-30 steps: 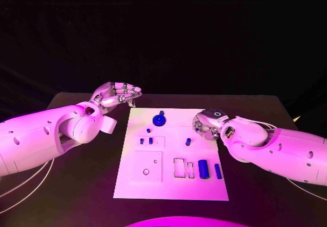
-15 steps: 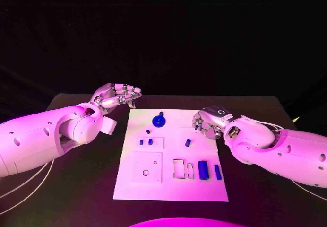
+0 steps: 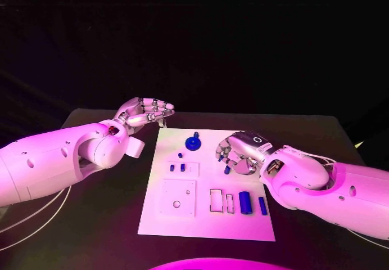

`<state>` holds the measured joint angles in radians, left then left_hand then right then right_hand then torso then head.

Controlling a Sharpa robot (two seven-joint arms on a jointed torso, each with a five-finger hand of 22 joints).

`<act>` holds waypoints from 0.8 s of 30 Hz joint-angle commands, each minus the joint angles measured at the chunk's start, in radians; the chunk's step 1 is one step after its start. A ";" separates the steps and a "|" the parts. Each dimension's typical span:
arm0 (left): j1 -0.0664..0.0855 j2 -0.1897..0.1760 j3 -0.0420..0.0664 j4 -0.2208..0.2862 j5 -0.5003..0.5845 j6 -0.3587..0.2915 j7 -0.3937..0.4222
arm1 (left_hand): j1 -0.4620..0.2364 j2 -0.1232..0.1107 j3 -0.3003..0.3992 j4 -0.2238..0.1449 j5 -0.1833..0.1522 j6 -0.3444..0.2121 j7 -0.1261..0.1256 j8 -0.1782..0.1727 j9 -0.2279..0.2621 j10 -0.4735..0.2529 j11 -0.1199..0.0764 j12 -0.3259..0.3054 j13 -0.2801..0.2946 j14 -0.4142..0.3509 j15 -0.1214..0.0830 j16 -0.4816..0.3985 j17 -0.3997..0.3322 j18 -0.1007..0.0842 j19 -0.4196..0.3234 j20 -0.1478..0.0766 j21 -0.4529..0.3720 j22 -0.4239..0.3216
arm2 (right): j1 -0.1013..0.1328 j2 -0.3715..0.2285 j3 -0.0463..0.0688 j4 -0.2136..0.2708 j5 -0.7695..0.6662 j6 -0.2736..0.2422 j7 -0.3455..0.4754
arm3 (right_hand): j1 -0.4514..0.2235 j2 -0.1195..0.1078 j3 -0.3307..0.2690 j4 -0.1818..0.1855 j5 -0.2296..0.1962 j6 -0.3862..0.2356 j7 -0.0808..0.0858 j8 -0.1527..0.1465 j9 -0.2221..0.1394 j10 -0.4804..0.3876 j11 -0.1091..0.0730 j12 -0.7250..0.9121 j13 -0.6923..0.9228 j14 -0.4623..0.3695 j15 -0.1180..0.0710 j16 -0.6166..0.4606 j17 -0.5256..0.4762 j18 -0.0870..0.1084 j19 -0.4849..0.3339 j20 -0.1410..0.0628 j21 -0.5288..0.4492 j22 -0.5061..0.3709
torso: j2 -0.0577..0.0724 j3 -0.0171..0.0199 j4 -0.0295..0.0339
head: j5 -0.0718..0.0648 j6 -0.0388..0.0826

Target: Assemble the parts on the task board

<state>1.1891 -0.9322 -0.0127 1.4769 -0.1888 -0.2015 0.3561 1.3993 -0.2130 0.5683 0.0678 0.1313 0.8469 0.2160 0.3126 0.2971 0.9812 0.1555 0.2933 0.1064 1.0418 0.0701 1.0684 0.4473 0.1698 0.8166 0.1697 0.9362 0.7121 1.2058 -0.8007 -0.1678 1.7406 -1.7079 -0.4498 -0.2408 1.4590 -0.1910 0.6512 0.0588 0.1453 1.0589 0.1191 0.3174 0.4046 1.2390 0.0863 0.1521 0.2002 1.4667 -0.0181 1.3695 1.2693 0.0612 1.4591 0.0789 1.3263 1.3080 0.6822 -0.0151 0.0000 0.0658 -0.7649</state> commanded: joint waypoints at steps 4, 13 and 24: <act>0.000 0.006 0.001 0.000 0.004 0.016 0.004 | -0.007 0.006 -0.007 0.001 0.002 -0.009 0.011 -0.004 -0.001 -0.007 0.000 -0.005 -0.001 -0.001 0.006 0.000 0.001 0.013 0.004 0.003 -0.007 -0.002 | -0.006 0.037 0.000 0.029 0.017 -0.003 0.024 | -0.011 0.000 0.001 -0.004 0.007 0.007 0.001 0.003 0.002 0.048 -0.039 -0.002 0.000 0.043 -0.010 -0.001 0.001 -0.015 0.023 -0.003 0.005 0.203 | -0.001 -0.0018 0.0013 | 0.027 -0.008; 0.000 0.008 0.001 0.002 0.004 0.022 -0.002 | -0.006 0.006 -0.008 0.000 0.002 -0.011 0.012 -0.004 -0.001 -0.009 0.001 -0.006 -0.001 -0.002 0.006 0.000 0.001 0.013 0.004 0.004 -0.008 -0.003 | -0.030 0.084 -0.002 0.020 0.023 0.006 0.033 | -0.012 0.000 0.002 -0.006 0.007 0.006 0.002 0.002 0.002 0.048 -0.039 -0.003 0.000 0.043 -0.010 -0.001 0.000 -0.015 0.022 -0.003 0.003 0.202 | 0.000 -0.0027 0.0003 | 0.057 -0.019; 0.000 0.009 0.001 0.003 0.004 0.026 -0.006 | -0.005 0.006 -0.009 0.000 0.002 -0.014 0.013 -0.005 -0.001 -0.013 0.002 -0.006 -0.001 -0.004 0.007 -0.001 0.002 0.013 0.005 0.005 -0.010 -0.004 | -0.066 0.128 -0.006 -0.011 0.024 0.014 0.041 | -0.014 0.000 0.004 -0.007 0.007 0.006 0.002 0.002 0.002 0.048 -0.038 -0.004 0.000 0.043 -0.010 -0.002 0.000 -0.015 0.022 -0.003 0.002 0.202 | 0.000 -0.0014 0.0003 | 0.069 -0.031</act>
<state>1.1890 -0.9252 -0.0128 1.4776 -0.1888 -0.1946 0.3484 1.3993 -0.2130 0.5663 0.0662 0.1313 0.8400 0.2160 0.3126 0.2972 0.9753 0.1570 0.2933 0.1065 1.0398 0.0720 1.0684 0.4474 0.1698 0.8165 0.1696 0.9323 0.7097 1.1424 -0.6757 -0.1733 1.7339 -1.6823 -0.4485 -0.2168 1.4589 -0.1913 0.6553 0.0547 0.1495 1.0611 0.1212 0.3150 0.4052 1.2423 0.0852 0.1460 0.1989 1.4667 -0.0180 1.3695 1.2693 0.0613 1.4591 0.0789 1.3262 1.3077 0.6826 -0.0174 0.0004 0.1328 -0.7944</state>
